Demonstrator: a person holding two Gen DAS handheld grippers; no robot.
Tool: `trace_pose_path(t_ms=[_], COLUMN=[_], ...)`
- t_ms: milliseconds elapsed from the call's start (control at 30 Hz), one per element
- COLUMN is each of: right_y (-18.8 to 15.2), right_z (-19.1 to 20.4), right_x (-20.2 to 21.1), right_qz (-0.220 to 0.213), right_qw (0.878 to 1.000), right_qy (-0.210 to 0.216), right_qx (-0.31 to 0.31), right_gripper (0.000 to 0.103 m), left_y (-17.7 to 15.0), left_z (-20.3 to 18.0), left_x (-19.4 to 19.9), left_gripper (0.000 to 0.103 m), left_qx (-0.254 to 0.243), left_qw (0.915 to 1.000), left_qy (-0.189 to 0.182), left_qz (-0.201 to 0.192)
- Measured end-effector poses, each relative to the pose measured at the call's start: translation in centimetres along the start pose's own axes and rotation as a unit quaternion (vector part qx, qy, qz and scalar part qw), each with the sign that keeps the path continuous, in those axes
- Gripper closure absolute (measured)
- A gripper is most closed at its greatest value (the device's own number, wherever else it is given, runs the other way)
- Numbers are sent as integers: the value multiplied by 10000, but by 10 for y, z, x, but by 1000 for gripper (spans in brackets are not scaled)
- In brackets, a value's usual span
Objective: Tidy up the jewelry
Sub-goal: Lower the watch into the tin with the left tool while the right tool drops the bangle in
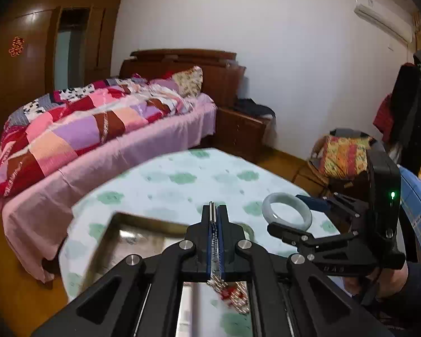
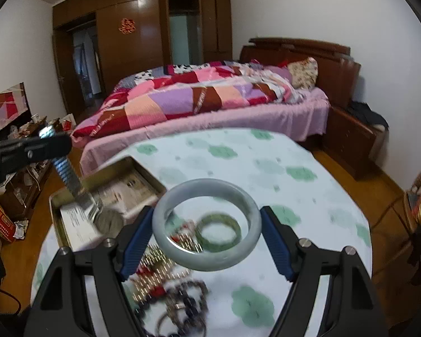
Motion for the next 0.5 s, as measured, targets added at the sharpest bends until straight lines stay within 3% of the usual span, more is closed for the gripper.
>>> trace_pose_path(t_ms=[233, 500], right_y=[30, 25], right_z=[40, 79], right_x=[-31, -84], right_qz=[-27, 322], right_qw=[9989, 9956], right_qy=[369, 660], right_qx=[272, 584], right_gripper=[25, 25], left_y=[11, 1], left_z=[44, 83], left_x=[-11, -40], left_gripper=[101, 101], left_qx=[18, 284], left_qw=[9989, 9980], left_qy=[451, 559], left_qz=[-106, 112])
Point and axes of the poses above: each gripper's, at about its wrist camera, not at the fingertips, and x roughly against the way its jaws point, z to its left, y to its top, the point moved 8 cm from there along -x, roughly the way its jaws point
